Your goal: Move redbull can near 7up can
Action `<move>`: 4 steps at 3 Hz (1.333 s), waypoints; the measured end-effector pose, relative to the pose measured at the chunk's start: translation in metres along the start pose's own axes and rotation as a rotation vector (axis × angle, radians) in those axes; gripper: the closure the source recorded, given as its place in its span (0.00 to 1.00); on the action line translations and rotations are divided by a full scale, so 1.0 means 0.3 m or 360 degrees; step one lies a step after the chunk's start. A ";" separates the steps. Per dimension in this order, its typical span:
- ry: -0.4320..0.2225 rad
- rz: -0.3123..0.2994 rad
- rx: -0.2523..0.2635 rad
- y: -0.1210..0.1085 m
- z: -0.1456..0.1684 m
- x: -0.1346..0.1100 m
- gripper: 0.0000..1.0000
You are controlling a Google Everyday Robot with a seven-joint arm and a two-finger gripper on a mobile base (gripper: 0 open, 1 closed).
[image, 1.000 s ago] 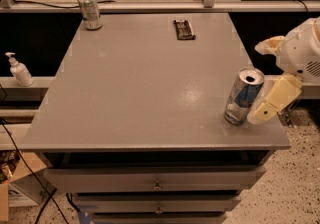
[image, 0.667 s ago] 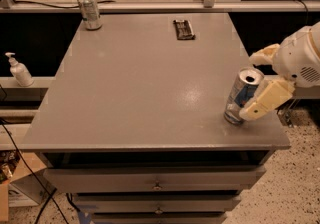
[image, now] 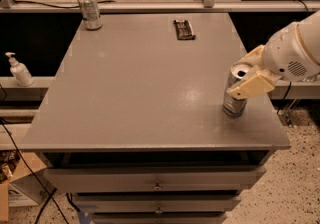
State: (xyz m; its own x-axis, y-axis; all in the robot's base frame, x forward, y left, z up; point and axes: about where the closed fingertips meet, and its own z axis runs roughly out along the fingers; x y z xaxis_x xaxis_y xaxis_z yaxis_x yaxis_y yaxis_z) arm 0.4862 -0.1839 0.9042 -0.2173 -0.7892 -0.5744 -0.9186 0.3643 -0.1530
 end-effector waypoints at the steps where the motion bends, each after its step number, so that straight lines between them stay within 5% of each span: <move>1: -0.0054 -0.0063 -0.0020 -0.044 0.035 -0.090 0.88; 2: -0.0099 -0.0173 -0.0016 -0.121 0.062 -0.216 1.00; 4: -0.0088 -0.0119 -0.0003 -0.128 0.070 -0.213 1.00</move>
Offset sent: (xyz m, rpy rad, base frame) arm 0.1001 0.0807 0.0592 0.0278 -0.1445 0.1787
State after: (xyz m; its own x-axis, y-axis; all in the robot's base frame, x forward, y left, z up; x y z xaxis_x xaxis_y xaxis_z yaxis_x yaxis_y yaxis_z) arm 0.5422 -0.1371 0.9299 -0.1297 -0.7855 -0.6051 -0.9323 0.3044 -0.1953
